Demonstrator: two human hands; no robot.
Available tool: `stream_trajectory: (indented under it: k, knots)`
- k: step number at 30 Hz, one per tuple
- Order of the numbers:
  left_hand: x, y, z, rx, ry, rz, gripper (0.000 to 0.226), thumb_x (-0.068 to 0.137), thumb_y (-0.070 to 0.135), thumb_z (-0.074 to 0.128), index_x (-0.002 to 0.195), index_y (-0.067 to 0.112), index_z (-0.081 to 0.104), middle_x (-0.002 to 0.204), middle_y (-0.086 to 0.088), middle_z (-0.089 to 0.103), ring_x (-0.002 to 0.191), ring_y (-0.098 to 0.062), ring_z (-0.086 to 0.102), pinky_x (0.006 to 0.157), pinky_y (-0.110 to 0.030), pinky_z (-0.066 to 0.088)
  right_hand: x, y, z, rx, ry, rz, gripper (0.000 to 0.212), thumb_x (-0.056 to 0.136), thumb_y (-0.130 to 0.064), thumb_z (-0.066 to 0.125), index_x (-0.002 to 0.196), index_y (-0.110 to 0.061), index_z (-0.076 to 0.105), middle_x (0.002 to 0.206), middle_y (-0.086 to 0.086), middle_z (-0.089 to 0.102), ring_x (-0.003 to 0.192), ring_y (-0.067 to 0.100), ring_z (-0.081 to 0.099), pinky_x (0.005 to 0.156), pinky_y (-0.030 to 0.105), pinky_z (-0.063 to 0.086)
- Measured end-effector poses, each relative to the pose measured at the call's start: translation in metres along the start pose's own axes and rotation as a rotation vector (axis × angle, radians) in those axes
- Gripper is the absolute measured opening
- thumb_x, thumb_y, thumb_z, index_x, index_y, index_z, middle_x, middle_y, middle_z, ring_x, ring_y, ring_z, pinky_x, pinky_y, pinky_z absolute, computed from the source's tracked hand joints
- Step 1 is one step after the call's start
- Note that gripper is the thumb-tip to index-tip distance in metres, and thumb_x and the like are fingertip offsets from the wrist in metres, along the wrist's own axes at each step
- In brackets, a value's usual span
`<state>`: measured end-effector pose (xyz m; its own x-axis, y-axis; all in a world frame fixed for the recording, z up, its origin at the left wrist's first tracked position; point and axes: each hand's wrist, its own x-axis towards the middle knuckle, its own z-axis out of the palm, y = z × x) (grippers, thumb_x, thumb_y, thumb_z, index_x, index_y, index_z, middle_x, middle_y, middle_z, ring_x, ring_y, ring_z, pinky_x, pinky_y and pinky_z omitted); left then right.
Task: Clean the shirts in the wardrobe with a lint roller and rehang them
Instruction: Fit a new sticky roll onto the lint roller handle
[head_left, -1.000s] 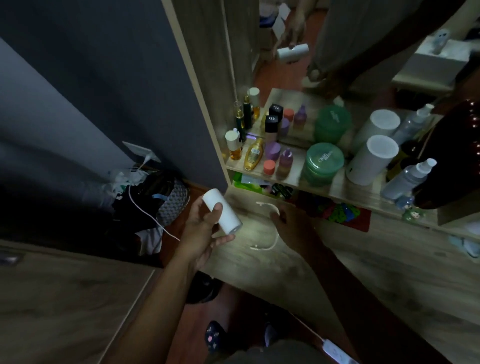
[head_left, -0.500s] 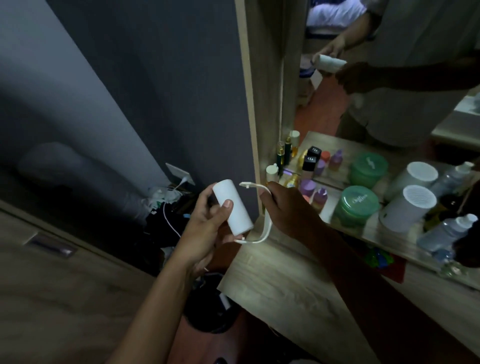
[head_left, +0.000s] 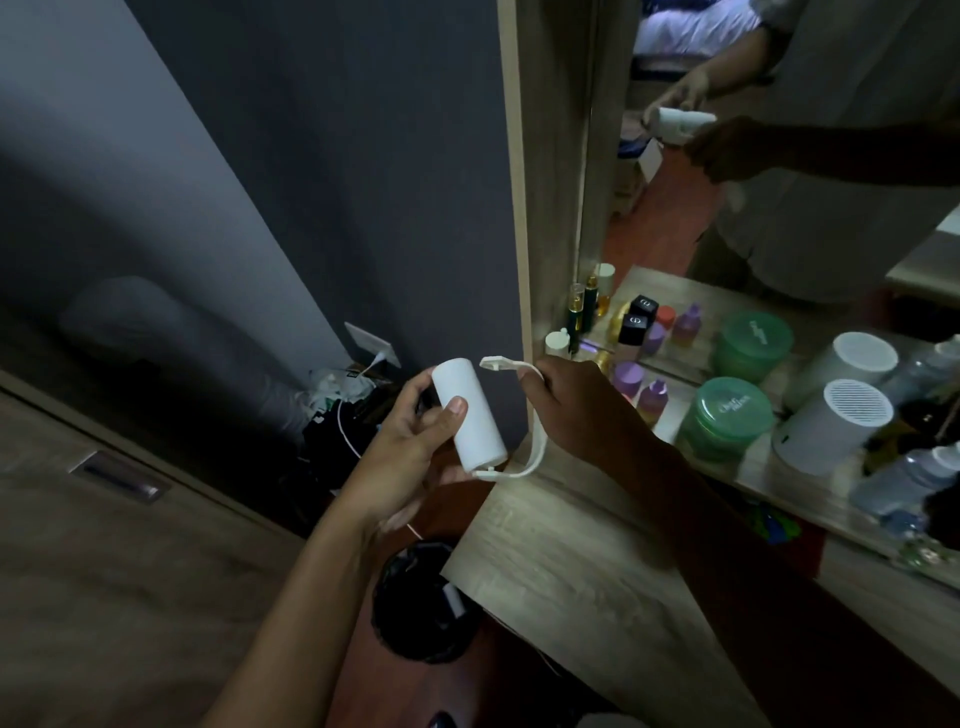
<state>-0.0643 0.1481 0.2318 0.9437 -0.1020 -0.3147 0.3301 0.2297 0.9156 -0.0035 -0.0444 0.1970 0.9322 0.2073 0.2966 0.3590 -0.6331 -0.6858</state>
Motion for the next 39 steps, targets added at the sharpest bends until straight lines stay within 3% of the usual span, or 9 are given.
stream_trajectory:
  k: [4, 8, 11, 14, 17, 24, 29, 33, 39]
  knots:
    - [-0.001, 0.006, 0.000, 0.023, -0.031, -0.022, 0.048, 0.095, 0.018, 0.060, 0.140, 0.023, 0.045, 0.112, -0.014, 0.069, 0.104, -0.035, 0.067, 0.079, -0.055, 0.060, 0.003, -0.007, -0.005, -0.026, -0.017, 0.003, 0.039, 0.101, -0.026, 0.049, 0.064, -0.013, 0.046, 0.051, -0.003, 0.039, 0.051, 0.022, 0.046, 0.052, 0.035, 0.033]
    - [-0.001, 0.015, -0.001, 0.074, -0.081, -0.035, 0.047, 0.097, 0.016, 0.058, 0.141, 0.020, 0.043, 0.111, -0.011, 0.071, 0.102, -0.034, 0.069, 0.074, -0.051, 0.061, 0.003, -0.013, -0.008, -0.036, -0.022, 0.007, 0.040, 0.101, -0.025, 0.049, 0.066, -0.008, 0.052, 0.057, 0.005, 0.046, 0.056, 0.028, 0.051, 0.056, 0.040, 0.039]
    - [-0.002, 0.022, -0.001, 0.125, -0.113, -0.046, 0.043, 0.097, 0.015, 0.056, 0.138, 0.019, 0.044, 0.102, -0.005, 0.075, 0.099, -0.030, 0.071, 0.071, -0.045, 0.061, 0.004, -0.017, -0.008, -0.039, -0.025, 0.012, 0.039, 0.102, -0.024, 0.048, 0.066, -0.008, 0.051, 0.052, -0.002, 0.039, 0.054, 0.023, 0.047, 0.054, 0.035, 0.035]
    - [-0.004, 0.027, -0.001, 0.184, -0.148, -0.065, 0.044, 0.097, 0.017, 0.057, 0.139, 0.020, 0.045, 0.100, -0.002, 0.075, 0.100, -0.027, 0.071, 0.076, -0.049, 0.061, 0.003, -0.022, -0.008, -0.045, -0.037, 0.021, 0.039, 0.103, -0.023, 0.047, 0.067, -0.008, 0.051, 0.053, -0.002, 0.039, 0.051, 0.016, 0.043, 0.053, 0.029, 0.029]
    - [-0.004, 0.030, -0.003, 0.247, -0.172, -0.074, 0.043, 0.098, 0.017, 0.057, 0.139, 0.021, 0.044, 0.107, -0.008, 0.073, 0.104, -0.028, 0.070, 0.080, -0.053, 0.059, 0.001, -0.024, -0.007, -0.048, -0.022, 0.003, 0.039, 0.102, -0.022, 0.047, 0.071, -0.001, 0.058, 0.059, 0.007, 0.049, 0.056, 0.022, 0.051, 0.055, 0.032, 0.039]
    - [-0.015, 0.026, -0.001, 0.414, -0.176, 0.011, 0.045, 0.099, 0.018, 0.056, 0.142, 0.024, 0.043, 0.118, -0.018, 0.069, 0.104, -0.027, 0.071, 0.072, -0.037, 0.059, -0.004, -0.027, -0.006, -0.057, -0.007, -0.047, 0.036, 0.102, -0.024, 0.049, 0.068, -0.011, 0.051, 0.059, 0.005, 0.051, 0.052, 0.018, 0.050, 0.053, 0.030, 0.041]
    - [-0.024, 0.025, -0.001, 0.557, -0.163, 0.175, 0.065, 0.099, 0.016, 0.056, 0.156, 0.026, 0.026, 0.128, -0.004, 0.067, 0.113, -0.014, 0.067, 0.081, -0.027, 0.057, -0.005, -0.031, -0.010, -0.004, 0.076, -0.161, 0.033, 0.100, -0.027, 0.046, 0.069, -0.015, 0.047, 0.053, -0.002, 0.044, 0.045, 0.013, 0.045, 0.045, 0.024, 0.033]
    - [-0.028, 0.032, 0.001, 0.677, -0.149, 0.229, 0.074, 0.098, 0.024, 0.058, 0.159, 0.030, 0.017, 0.140, 0.021, 0.051, 0.126, 0.004, 0.054, 0.098, -0.020, 0.050, -0.006, -0.031, -0.009, -0.015, 0.110, -0.188, 0.033, 0.100, -0.028, 0.046, 0.076, -0.009, 0.057, 0.056, 0.003, 0.053, 0.047, 0.014, 0.053, 0.044, 0.033, 0.046]
    - [-0.031, 0.035, 0.000, 0.812, -0.120, 0.258, 0.075, 0.098, 0.036, 0.057, 0.158, 0.037, 0.012, 0.142, 0.027, 0.043, 0.126, 0.013, 0.049, 0.101, -0.013, 0.043, -0.006, -0.032, -0.004, -0.025, 0.141, -0.210, 0.035, 0.099, -0.031, 0.044, 0.079, -0.008, 0.061, 0.060, 0.004, 0.059, 0.049, 0.014, 0.057, 0.047, 0.034, 0.052]
